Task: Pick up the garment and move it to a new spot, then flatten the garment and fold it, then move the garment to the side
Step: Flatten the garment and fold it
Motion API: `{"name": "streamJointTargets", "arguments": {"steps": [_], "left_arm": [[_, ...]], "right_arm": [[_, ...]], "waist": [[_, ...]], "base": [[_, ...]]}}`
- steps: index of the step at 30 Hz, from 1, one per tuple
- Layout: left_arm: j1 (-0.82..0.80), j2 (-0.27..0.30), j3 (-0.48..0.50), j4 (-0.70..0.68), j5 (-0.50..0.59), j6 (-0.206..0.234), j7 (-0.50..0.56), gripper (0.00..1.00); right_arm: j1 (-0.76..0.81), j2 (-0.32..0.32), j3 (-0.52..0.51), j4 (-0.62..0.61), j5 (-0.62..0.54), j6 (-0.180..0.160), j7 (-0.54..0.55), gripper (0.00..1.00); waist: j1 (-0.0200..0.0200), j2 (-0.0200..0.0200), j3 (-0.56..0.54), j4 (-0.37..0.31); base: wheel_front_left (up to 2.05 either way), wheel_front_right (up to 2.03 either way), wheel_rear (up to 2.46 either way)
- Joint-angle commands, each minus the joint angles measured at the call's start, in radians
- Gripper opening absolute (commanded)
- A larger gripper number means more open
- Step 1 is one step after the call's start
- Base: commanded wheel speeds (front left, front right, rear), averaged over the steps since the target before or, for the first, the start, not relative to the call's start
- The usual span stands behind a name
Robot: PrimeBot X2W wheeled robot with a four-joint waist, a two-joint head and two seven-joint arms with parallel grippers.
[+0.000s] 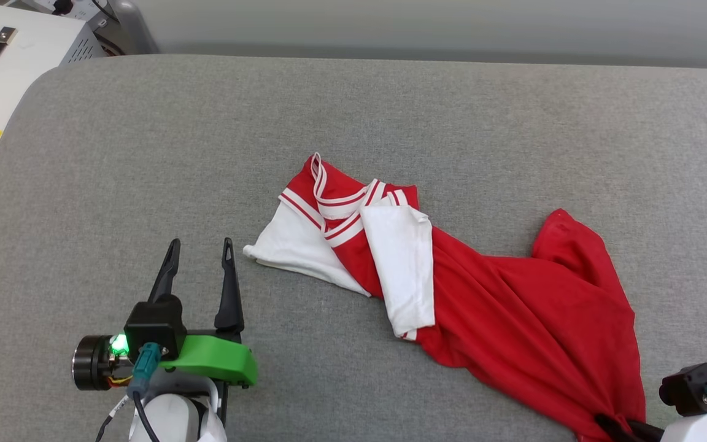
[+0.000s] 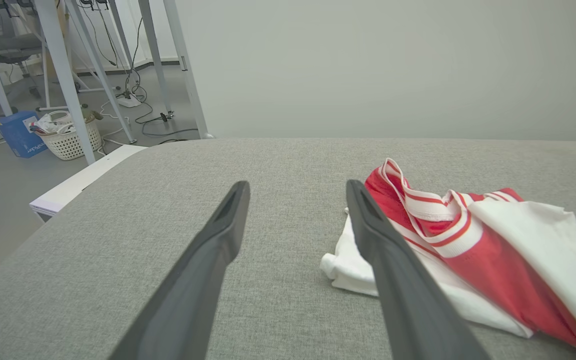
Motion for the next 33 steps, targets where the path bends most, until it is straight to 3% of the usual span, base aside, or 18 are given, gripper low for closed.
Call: {"name": "streamJointTargets", "arguments": {"steps": [1,11,18,24,33], "left_arm": [[0.017,-0.005,0.002,0.002,0.011,-0.006,-0.006,1.00],[0.029,-0.005,0.011,0.002,0.028,-0.011,-0.006,1.00],[0.018,-0.006,0.003,-0.010,0.035,-0.010,-0.006,1.00],[-0.010,-0.007,-0.012,-0.020,0.036,-0.011,-0.006,1.00],[-0.062,-0.009,-0.041,-0.028,0.028,-0.005,-0.006,1.00]], "right_arm": [[0.019,0.029,-0.022,0.007,-0.021,-0.002,0.000,1.00],[0.036,0.096,-0.320,-0.220,-0.119,-0.002,-0.054,1.00],[-0.063,0.110,-0.399,-0.396,-0.130,-0.002,-0.024,1.00],[-0.270,0.063,-0.275,-0.408,-0.162,-0.002,0.068,1.00],[-0.637,0.073,0.122,-0.258,-0.044,-0.002,0.294,1.00]], "waist": [[0.0000,0.0000,-0.005,-0.004],[0.0000,0.0000,-0.031,-0.020],[0.0000,0.0000,-0.014,-0.009],[0.0000,0.0000,0.026,0.019],[0.0000,0.0000,0.097,0.069]], "base": [[0.00,0.00,0.00],[0.00,0.00,0.00],[0.00,0.00,0.00],[0.00,0.00,0.00],[0.00,0.00,0.00]]}}
